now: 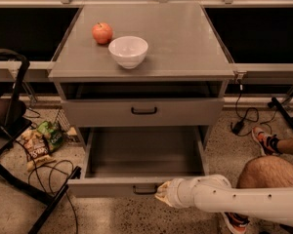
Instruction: Close middle drawer
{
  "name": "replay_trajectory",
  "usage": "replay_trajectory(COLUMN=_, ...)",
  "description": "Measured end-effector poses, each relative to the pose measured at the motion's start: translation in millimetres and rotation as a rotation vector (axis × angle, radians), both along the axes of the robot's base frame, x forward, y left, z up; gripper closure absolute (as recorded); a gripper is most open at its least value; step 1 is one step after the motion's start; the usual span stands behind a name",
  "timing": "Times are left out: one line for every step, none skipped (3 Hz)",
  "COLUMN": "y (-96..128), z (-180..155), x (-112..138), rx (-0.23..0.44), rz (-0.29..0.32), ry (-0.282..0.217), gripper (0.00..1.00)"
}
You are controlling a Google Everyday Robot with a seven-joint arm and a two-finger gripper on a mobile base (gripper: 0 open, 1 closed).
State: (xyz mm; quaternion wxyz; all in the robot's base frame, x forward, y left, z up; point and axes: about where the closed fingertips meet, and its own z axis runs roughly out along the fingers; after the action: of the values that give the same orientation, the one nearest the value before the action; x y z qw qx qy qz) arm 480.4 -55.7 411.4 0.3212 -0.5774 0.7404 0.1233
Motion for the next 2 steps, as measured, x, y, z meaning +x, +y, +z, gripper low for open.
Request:
replay_trajectory(y=-0.2, z=-7.9, x=5.5, rx=-0.005, rz=0.021, ry=-0.007, gripper=1.0)
replay_trajectory(y=8.8, z=-23.1, x=15.3, rx=-0.018, rz=0.074, ry=-0.017, gripper=1.0)
